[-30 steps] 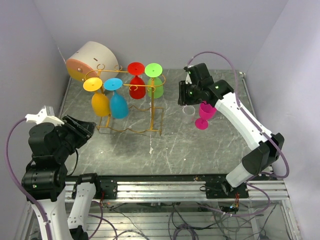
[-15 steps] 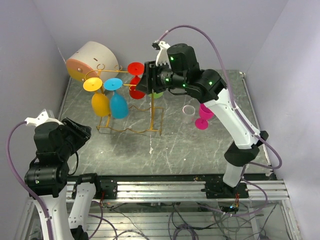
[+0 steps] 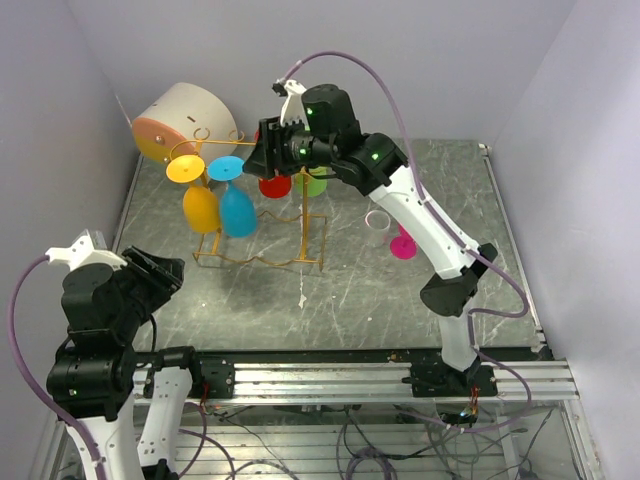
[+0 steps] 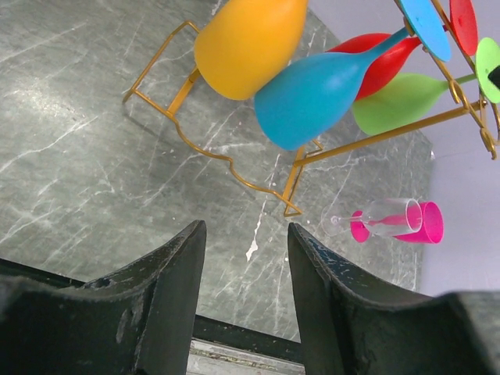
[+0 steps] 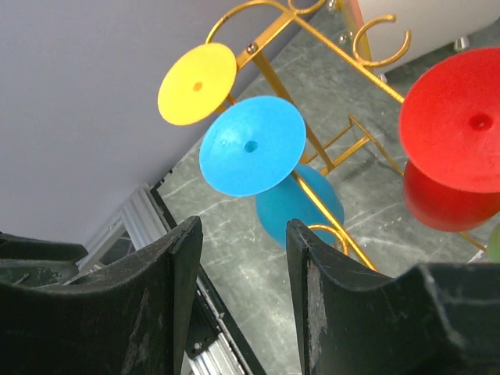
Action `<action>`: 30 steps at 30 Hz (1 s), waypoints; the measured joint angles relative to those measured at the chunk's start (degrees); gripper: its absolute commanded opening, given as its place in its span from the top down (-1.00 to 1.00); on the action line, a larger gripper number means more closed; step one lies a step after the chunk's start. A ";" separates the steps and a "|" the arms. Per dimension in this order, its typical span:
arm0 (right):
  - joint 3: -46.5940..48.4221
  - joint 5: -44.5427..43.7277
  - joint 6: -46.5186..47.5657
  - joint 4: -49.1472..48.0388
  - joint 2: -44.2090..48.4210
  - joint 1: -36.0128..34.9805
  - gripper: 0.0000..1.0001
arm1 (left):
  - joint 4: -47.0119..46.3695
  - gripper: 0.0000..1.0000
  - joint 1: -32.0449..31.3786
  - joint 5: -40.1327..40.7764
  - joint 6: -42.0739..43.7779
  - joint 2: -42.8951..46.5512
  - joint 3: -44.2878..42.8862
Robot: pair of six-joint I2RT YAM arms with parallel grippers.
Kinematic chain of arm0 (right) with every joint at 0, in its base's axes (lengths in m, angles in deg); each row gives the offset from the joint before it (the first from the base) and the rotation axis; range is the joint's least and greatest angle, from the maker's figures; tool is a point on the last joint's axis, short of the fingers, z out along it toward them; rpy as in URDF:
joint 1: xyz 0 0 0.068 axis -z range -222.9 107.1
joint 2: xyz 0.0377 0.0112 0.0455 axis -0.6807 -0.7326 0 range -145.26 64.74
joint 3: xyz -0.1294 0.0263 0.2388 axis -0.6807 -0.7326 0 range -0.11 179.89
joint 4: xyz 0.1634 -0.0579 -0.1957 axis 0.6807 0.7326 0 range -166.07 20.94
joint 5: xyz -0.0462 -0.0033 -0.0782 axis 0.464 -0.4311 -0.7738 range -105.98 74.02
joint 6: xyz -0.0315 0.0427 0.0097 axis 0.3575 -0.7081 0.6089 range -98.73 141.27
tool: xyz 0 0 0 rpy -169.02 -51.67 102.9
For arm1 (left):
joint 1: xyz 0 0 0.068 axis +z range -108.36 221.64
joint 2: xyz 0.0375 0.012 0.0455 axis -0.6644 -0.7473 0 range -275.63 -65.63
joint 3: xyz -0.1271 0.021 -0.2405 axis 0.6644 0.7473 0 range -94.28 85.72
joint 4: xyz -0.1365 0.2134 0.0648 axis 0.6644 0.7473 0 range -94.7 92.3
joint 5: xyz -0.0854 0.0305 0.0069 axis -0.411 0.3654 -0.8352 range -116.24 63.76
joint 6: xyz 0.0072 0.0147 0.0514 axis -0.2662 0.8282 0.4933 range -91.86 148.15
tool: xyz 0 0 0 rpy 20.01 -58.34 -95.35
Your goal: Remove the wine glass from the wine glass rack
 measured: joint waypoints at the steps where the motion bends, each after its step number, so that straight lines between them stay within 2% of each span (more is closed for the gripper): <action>1: 0.00 0.48 0.00 -0.52 0.00 0.31 0.06 | -0.02 -0.12 0.00 -0.28 0.00 0.31 0.04; 13: 1.53 4.68 -0.46 -6.93 -2.67 2.10 0.13 | -0.72 -0.13 0.00 -2.99 -0.24 1.66 0.85; 17: -1.51 4.07 -0.22 -9.03 -1.95 1.95 0.15 | -2.21 -0.15 0.00 -3.80 -1.16 1.66 1.03; 22: -15.41 -1.88 1.62 -10.88 7.19 1.51 0.15 | -10.56 -0.14 0.00 -8.90 -6.73 0.98 3.63; 25: -24.22 -6.16 2.97 -12.33 17.07 1.11 0.15 | -17.07 -0.13 0.00 -12.17 -11.02 -2.16 4.50; 30: -33.46 -12.11 4.22 -15.15 34.71 0.72 0.16 | -27.30 -0.11 0.00 -16.00 -17.49 -11.19 4.26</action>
